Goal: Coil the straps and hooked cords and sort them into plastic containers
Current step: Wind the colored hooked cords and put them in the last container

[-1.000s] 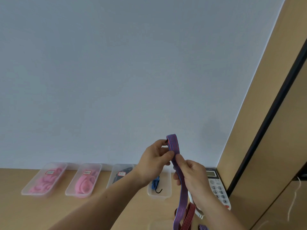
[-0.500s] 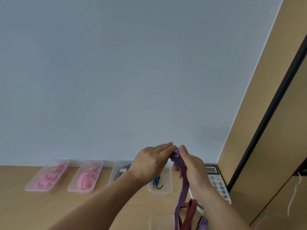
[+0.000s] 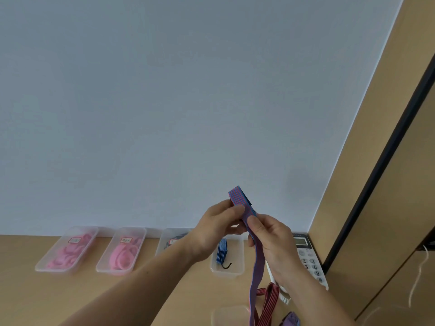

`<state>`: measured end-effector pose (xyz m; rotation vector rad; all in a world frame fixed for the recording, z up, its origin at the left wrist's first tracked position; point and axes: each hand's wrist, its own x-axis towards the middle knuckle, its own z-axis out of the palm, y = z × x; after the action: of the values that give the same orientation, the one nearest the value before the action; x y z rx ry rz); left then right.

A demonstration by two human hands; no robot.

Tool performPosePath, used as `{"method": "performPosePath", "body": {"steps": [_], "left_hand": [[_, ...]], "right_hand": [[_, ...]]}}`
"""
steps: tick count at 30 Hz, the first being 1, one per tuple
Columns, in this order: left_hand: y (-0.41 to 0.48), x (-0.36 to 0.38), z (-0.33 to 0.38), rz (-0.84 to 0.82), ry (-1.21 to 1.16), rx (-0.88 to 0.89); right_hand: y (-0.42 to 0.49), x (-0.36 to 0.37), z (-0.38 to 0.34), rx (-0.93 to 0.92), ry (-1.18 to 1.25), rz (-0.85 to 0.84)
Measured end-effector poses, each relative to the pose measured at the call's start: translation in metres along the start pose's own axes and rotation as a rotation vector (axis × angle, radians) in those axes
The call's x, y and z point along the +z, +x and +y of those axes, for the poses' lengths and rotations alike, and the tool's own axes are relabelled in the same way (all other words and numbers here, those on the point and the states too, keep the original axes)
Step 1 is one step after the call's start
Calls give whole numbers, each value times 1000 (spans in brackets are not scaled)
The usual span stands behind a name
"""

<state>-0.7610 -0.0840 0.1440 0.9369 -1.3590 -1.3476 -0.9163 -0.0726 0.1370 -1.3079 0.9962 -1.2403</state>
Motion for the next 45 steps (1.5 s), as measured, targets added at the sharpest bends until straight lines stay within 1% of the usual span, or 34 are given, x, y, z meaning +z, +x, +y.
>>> {"method": "performPosePath", "body": {"steps": [2,6,8,14,16,19,21,23,25,27,29,31,33,35,37,38,39,40,41,42,43,44,45], "left_hand": [[0,2,-3,17,31,24],[1,3,-1,66,-40,21],[2,3,1,61,-57,11],[5,-8,10,1,-62,-39],[5,-8,11,-7,-50,-40],[4,-3,11,39,-26,-14],[2,-1,12,78,83,28],[1,-1,13,155,317,118],[-1,-2,10,247,594,262],[-3,1,4,282,844,453],[-5,3,2,295,1039,669],[-4,2,2,259,1162,827],[0,-2,0,236,1236,942],[2,-6,-5,272,1296,1034],[4,-11,-12,303,1324,1078],[4,-11,-14,299,1308,1038],[4,-9,-16,310,1250,938],[3,-6,-17,343,1137,773],[2,-3,-15,348,974,538],[2,-1,-11,324,730,279],[2,1,-5,272,432,56],[3,3,0,219,164,-93],[4,3,1,167,8,-163]], "right_hand": [[2,-2,0,6,-24,20],[2,-4,-1,47,-72,64],[1,-5,1,63,-93,72],[-3,-11,2,63,-99,-19],[-4,-9,1,54,-113,-12],[-4,-5,2,41,-106,39],[-4,-4,2,59,-95,53],[-6,-3,0,91,-75,39],[-7,-1,-3,130,-23,20],[-5,0,-8,153,15,10],[-2,1,-11,160,50,3],[0,2,-13,160,93,-19],[1,2,-13,156,93,-25],[1,1,-11,153,88,-7],[1,0,-10,146,102,18],[1,-1,-10,136,104,29],[2,-2,-10,121,99,37],[2,-3,-10,101,96,39],[3,-4,-11,81,95,35],[3,-5,-12,60,91,29],[4,-5,-12,43,85,21],[4,-5,-12,29,71,13],[4,-4,-12,18,49,-1]]}}
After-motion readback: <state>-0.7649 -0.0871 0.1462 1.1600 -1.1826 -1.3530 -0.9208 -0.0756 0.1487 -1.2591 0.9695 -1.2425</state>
